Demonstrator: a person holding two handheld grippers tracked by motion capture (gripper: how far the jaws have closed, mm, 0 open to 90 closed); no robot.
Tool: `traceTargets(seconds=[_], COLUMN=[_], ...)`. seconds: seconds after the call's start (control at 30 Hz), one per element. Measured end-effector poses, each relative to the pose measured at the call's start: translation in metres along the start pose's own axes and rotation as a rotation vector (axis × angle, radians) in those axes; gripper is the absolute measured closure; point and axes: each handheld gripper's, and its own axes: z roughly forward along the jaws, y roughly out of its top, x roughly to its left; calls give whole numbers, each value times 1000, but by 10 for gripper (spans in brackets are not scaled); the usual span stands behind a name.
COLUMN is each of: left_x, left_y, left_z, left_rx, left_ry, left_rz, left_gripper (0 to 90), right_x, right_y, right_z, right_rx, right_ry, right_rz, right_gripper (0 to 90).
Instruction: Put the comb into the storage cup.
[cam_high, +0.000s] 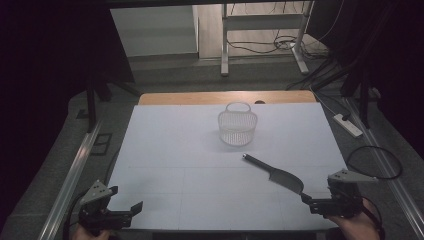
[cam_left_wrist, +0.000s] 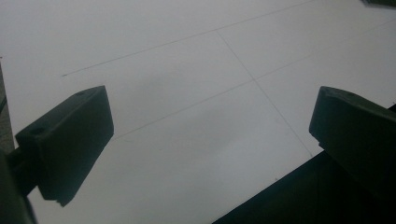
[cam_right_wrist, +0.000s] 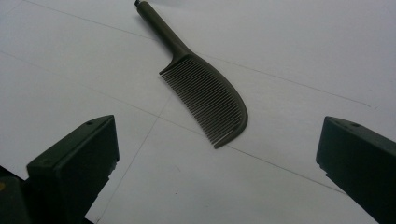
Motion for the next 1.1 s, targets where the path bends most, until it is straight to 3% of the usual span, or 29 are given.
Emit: traceTargets(seconds=[0.23, 0.6, 0.9, 1.1], left_x=[1, 2, 3, 2], left_y=[0, 0, 0, 0], left_z=[0, 0, 0, 0], left_rx=[1, 0, -2, 3], left_ry=[-6, -15, -18, -10], left_rz=[-4, -9, -17, -15], left_gripper=[2, 3, 3, 3], right_x=[1, 8, 10, 11], right_y=[0, 7, 10, 14], right_z=[0, 2, 9, 11], right_rx=[6, -24, -9, 1], right_ry=[16, 43, 85, 106], right_rz=[-14, -72, -118, -108], right_gripper=[0, 0, 0, 0])
